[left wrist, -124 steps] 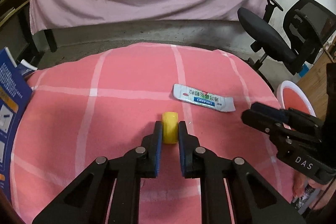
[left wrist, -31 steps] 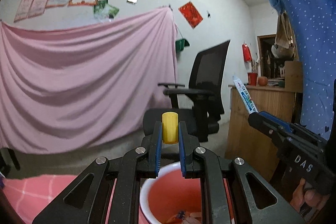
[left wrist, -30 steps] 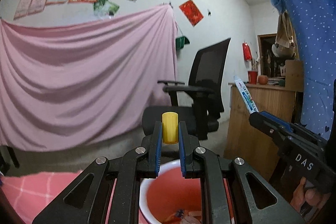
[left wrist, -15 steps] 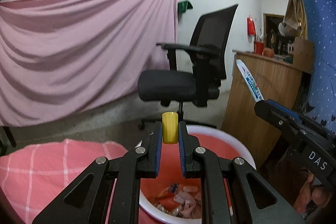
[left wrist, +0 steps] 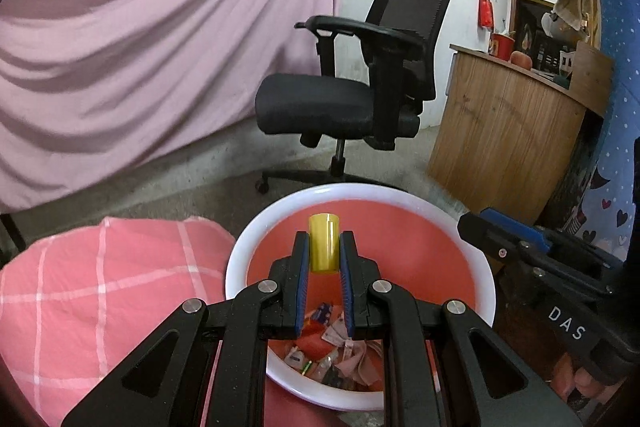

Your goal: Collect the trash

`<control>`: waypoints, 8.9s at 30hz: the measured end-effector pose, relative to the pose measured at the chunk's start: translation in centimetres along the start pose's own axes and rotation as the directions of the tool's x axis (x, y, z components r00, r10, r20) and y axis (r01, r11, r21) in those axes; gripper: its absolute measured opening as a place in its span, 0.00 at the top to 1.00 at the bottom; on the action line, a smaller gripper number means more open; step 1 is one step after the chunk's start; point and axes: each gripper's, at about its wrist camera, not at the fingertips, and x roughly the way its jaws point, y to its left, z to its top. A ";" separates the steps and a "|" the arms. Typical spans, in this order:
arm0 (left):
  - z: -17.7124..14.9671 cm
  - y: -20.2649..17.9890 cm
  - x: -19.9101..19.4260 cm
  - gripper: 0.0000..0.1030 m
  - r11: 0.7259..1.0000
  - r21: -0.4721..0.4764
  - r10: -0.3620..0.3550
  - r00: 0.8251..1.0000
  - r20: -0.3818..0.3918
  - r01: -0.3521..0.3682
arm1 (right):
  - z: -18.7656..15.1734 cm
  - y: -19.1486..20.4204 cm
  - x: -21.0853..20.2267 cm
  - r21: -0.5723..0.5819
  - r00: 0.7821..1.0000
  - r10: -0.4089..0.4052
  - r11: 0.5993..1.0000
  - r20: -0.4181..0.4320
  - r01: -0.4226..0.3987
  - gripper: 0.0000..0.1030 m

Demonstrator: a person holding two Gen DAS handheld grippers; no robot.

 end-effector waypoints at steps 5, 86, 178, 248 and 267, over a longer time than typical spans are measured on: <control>-0.2 0.7 0.4 0.88 1.000 -0.024 0.003 0.999 -0.036 -0.004 | -0.2 0.0 0.4 0.007 0.999 0.001 1.000 -0.034 0.000 0.77; -13.0 7.8 -30.0 0.02 0.953 -0.181 0.291 0.906 0.306 -0.245 | -7.2 10.1 -19.7 -0.085 0.890 0.034 0.996 0.456 0.006 0.00; -24.5 10.8 -36.8 0.02 0.901 -0.253 0.419 0.858 0.296 -0.352 | -15.3 16.4 -21.2 -0.179 0.950 0.012 0.983 0.313 0.047 0.00; -24.4 11.2 -36.8 0.02 0.906 -0.245 0.409 0.861 0.302 -0.345 | -15.2 16.5 -21.3 -0.180 0.951 0.012 0.983 0.309 0.046 0.00; -24.4 11.3 -36.8 0.02 0.906 -0.245 0.409 0.861 0.303 -0.344 | -15.2 16.5 -21.3 -0.180 0.951 0.012 0.983 0.308 0.046 0.00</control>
